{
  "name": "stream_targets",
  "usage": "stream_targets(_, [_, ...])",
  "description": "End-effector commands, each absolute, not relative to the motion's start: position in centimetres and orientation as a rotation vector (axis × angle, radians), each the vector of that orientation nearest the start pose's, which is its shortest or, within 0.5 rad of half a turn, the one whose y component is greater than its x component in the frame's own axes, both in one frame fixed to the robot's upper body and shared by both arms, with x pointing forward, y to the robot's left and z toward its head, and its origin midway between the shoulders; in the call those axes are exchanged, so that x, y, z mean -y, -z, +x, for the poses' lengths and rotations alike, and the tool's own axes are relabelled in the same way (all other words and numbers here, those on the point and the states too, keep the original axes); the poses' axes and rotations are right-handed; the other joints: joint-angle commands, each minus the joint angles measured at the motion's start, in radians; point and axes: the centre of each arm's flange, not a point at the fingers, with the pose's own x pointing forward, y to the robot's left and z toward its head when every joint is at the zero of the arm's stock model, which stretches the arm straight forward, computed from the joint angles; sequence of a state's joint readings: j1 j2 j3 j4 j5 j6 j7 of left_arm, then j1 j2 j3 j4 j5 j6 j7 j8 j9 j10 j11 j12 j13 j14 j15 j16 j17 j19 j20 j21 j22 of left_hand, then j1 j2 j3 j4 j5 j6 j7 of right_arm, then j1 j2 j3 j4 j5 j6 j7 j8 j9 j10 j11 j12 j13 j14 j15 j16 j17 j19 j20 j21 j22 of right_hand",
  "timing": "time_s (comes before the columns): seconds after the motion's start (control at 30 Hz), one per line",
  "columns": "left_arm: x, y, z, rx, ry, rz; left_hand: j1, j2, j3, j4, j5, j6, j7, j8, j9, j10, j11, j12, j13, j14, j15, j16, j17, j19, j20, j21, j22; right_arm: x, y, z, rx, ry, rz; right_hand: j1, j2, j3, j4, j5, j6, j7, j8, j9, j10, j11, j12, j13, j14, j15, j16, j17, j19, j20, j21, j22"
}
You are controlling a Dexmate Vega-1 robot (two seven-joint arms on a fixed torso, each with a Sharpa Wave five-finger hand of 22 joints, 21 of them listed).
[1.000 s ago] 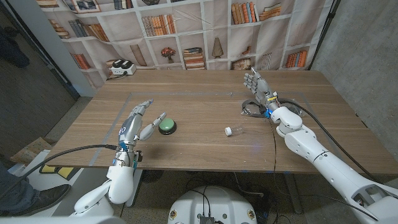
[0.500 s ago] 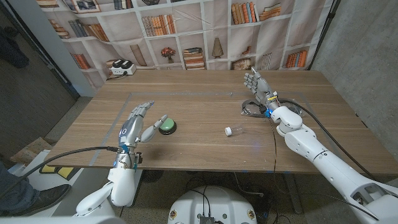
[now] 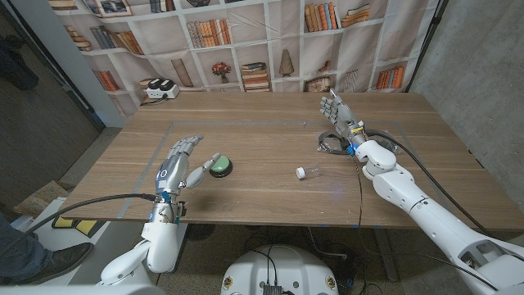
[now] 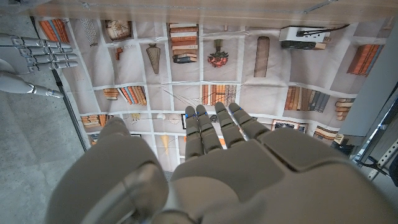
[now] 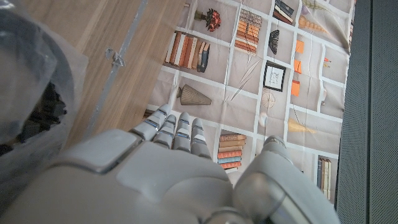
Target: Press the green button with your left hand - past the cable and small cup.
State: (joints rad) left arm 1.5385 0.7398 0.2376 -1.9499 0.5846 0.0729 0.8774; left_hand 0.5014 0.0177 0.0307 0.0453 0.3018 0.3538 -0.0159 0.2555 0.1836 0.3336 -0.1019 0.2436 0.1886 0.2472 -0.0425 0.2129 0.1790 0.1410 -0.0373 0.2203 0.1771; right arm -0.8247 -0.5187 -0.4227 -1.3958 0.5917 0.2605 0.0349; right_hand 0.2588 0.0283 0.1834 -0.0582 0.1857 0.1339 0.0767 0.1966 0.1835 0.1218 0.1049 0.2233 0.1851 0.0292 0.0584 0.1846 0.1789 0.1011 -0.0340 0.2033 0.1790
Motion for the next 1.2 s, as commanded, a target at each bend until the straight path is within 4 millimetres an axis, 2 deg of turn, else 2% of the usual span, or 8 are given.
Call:
stream_targets(0.03, [-29.4,13.5,45.4,0.858,-0.586,1.085,0.011,0.002,-0.004,0.0,0.006,0.023,-0.003,0.008,0.002,0.023,-0.003,0.003,0.001,0.015,-0.048,-0.004,0.003,0.008,-0.038,-0.006,0.003,24.5,0.6,64.2,0.631,-0.299,-0.041,0.004,0.01,0.001,-0.008,0.0,0.007,0.003,0.0,0.006,0.007,-0.005,-0.002,0.001,-0.001,0.003,0.0,0.002,0.0,-0.019,-0.001,0.005])
stream_targets(0.13, [-29.4,13.6,45.5,0.853,-0.591,1.096,0.012,0.002,-0.007,0.0,0.008,0.047,-0.009,0.01,0.002,0.044,-0.015,0.003,0.001,0.018,-0.056,-0.007,0.003,-0.002,-0.008,-0.012,0.003,24.4,0.6,64.2,0.63,-0.298,-0.04,0.004,0.01,0.0,-0.008,0.0,0.007,0.002,0.0,0.006,0.008,-0.004,-0.002,0.001,-0.001,0.004,0.0,0.002,0.0,-0.019,-0.002,0.005])
stream_targets(0.23, [-29.5,13.7,45.6,0.844,-0.591,1.099,0.012,0.002,-0.01,0.001,0.01,0.063,-0.014,0.012,0.002,0.057,-0.021,0.003,0.001,0.019,-0.064,-0.009,0.003,-0.02,0.007,-0.019,0.004,24.3,0.6,64.2,0.626,-0.296,-0.037,0.003,0.01,0.0,-0.008,0.0,0.007,0.003,0.0,0.006,0.009,-0.003,-0.002,0.001,-0.001,0.004,0.0,0.003,-0.001,-0.019,-0.002,0.005])
stream_targets(0.3, [-29.6,13.7,45.6,0.841,-0.597,1.103,0.01,0.003,-0.015,0.004,0.013,0.072,-0.017,0.007,0.002,0.069,-0.023,-0.002,0.0,0.007,-0.066,-0.016,0.004,-0.062,0.053,-0.032,0.004,24.2,0.6,64.3,0.627,-0.298,-0.043,0.003,0.01,0.0,-0.008,0.0,0.007,0.002,0.0,0.006,0.009,-0.003,-0.002,0.001,-0.001,0.003,0.0,0.003,0.0,-0.02,-0.002,0.005])
stream_targets(0.4, [-29.6,13.7,45.6,0.841,-0.594,1.106,0.01,0.005,-0.018,0.006,0.015,0.079,-0.026,0.004,0.002,0.073,-0.036,-0.008,0.0,-0.008,-0.067,-0.021,0.004,-0.095,0.079,-0.039,0.005,24.0,0.5,64.3,0.626,-0.301,-0.045,0.003,0.01,-0.001,-0.009,0.0,0.007,0.003,0.0,0.006,0.008,-0.003,-0.002,0.002,-0.003,0.005,0.0,0.003,-0.001,-0.019,-0.002,0.005])
stream_targets(0.57, [-29.7,13.8,45.7,0.828,-0.59,1.119,0.009,0.005,-0.02,0.007,0.016,0.081,-0.029,0.001,0.002,0.074,-0.04,-0.011,0.0,-0.017,-0.063,-0.024,0.005,-0.101,0.087,-0.037,0.006,23.7,0.4,64.4,0.622,-0.304,-0.045,0.002,0.01,-0.001,-0.009,0.0,0.007,0.003,0.0,0.006,0.008,-0.003,-0.003,0.002,-0.003,0.004,0.0,0.003,-0.001,-0.019,-0.002,0.005])
stream_targets(0.63, [-29.8,13.8,45.8,0.824,-0.59,1.121,0.009,0.006,-0.021,0.008,0.017,0.086,-0.031,0.002,0.002,0.077,-0.035,-0.011,0.0,-0.017,-0.063,-0.023,0.005,-0.102,0.089,-0.036,0.006,23.6,0.4,64.5,0.624,-0.307,-0.051,0.002,0.01,-0.001,-0.009,-0.001,0.007,0.002,0.0,0.006,0.009,-0.003,-0.003,0.002,-0.003,0.004,0.0,0.003,-0.001,-0.019,-0.002,0.005])
stream_targets(1.2, [-29.5,14.0,46.0,0.796,-0.593,1.174,0.01,0.006,-0.027,0.01,0.021,0.132,-0.043,0.009,0.002,0.115,-0.036,-0.008,0.001,-0.007,-0.076,-0.018,0.005,-0.107,0.088,-0.029,0.007,23.5,0.4,64.9,0.616,-0.307,-0.044,0.002,0.011,-0.002,-0.011,0.0,0.007,0.002,0.0,0.006,0.009,-0.003,-0.004,0.002,-0.003,0.004,0.0,0.002,-0.003,-0.018,-0.003,0.005])
